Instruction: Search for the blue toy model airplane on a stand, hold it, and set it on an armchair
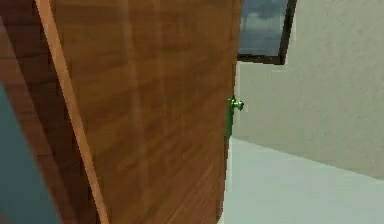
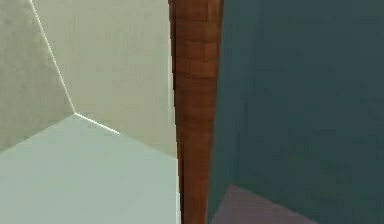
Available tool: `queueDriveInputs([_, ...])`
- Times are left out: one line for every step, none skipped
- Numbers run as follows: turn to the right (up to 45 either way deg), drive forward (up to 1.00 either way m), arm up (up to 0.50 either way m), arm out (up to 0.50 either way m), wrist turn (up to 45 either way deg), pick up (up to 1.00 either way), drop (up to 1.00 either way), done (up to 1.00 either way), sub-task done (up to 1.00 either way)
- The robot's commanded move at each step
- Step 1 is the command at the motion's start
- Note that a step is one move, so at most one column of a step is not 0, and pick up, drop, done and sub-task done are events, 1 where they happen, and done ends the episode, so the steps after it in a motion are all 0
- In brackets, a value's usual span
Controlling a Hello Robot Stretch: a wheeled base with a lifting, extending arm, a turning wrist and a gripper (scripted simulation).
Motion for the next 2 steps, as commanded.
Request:
queueDriveInputs([30.0,0.0,0.0,0.0,0.0,0.0,0.0,0.0,0.0])
queueDriveInputs([0.0,1.0,0.0,0.0,0.0,0.0,0.0,0.0,0.0])
